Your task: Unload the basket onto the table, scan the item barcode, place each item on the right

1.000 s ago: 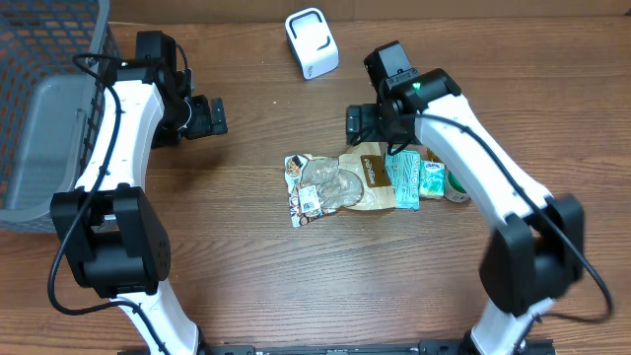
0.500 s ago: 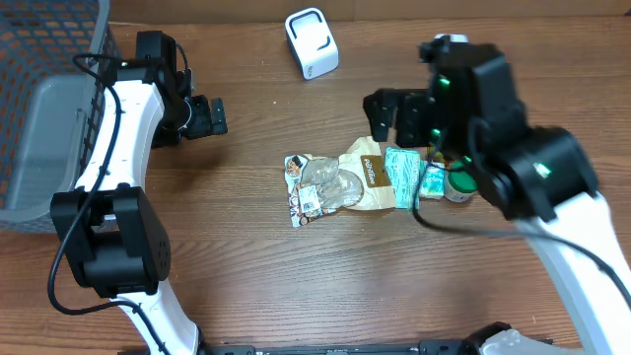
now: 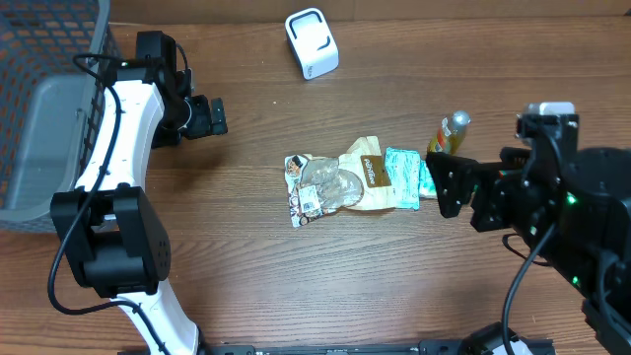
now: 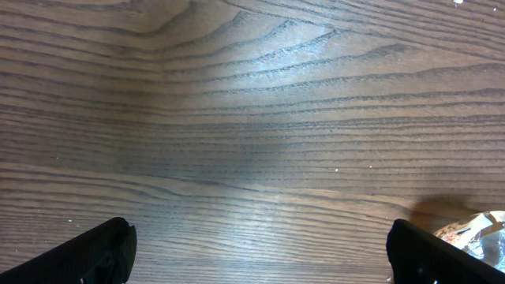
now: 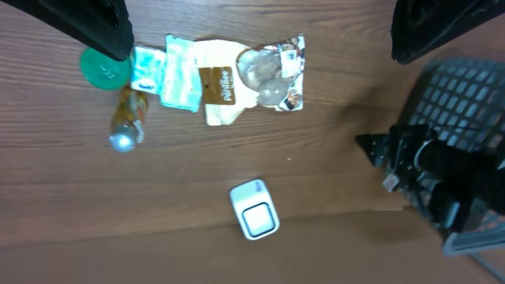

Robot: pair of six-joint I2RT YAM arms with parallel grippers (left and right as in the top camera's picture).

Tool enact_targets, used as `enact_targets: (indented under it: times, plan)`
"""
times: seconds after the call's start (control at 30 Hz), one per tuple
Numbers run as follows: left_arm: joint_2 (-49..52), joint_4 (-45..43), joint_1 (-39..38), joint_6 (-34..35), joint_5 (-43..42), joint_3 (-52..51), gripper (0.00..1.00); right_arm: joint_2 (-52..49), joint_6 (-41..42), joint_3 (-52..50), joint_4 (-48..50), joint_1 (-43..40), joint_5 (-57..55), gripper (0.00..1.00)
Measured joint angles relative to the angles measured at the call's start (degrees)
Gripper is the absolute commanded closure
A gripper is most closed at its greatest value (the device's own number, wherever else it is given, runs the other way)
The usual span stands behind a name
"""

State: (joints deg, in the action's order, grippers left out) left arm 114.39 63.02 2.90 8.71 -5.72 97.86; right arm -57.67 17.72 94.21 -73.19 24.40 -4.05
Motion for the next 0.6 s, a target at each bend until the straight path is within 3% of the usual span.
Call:
enact_targets:
  times: [0.6]
  plan:
    - [0.0,-0.1,0.0,0.0,0.0,0.0,0.0,33.4,0.3,-39.7,17.8,-9.1,1.8,0.0]
